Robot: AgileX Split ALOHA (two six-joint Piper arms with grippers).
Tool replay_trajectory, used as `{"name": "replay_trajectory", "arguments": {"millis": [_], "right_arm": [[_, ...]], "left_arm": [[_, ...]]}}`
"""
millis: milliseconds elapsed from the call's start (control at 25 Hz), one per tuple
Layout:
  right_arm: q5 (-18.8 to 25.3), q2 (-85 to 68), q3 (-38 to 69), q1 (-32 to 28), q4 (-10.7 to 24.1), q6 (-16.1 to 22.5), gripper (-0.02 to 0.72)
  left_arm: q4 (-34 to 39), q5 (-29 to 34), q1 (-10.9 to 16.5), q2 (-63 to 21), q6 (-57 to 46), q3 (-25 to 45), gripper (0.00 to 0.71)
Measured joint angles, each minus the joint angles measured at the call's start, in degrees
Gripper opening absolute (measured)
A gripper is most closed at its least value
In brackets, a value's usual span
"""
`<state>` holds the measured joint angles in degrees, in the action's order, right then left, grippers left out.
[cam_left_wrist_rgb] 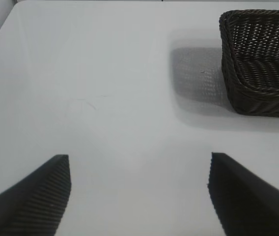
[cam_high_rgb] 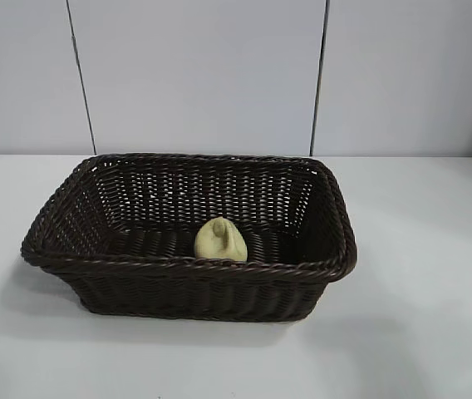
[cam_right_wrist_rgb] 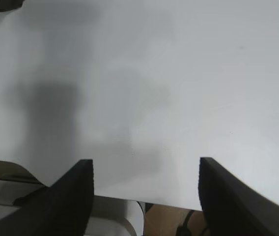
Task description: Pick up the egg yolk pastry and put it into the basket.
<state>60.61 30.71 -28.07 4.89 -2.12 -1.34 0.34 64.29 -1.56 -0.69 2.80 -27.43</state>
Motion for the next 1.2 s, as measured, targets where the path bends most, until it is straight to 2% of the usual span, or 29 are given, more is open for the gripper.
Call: {"name": "replay_trajectory", "arguments": {"millis": [400,640,1040,1200], "right_arm": [[0.93,-5.21,0.39,-0.15,-0.13,-0.11,0.453],[0.76,-6.54,0.39,-3.03,-0.86,-0.17,0.453],[1.09,-29.98,0.39,-3.03,-0.91,-0.17,0.453],[2.26,-31.67,0.28,-3.03,-1.23,-0.17,0.453]], "left_arm": [[0.0,0.0,0.0,0.0,0.0,0.0,0.562],[0.0,0.0,0.0,0.0,0.0,0.0,0.562],[0.0,0.0,0.0,0.0,0.06,0.0,0.562],[0.05,0.0,0.0,0.0,0.06,0.0,0.562]]}}
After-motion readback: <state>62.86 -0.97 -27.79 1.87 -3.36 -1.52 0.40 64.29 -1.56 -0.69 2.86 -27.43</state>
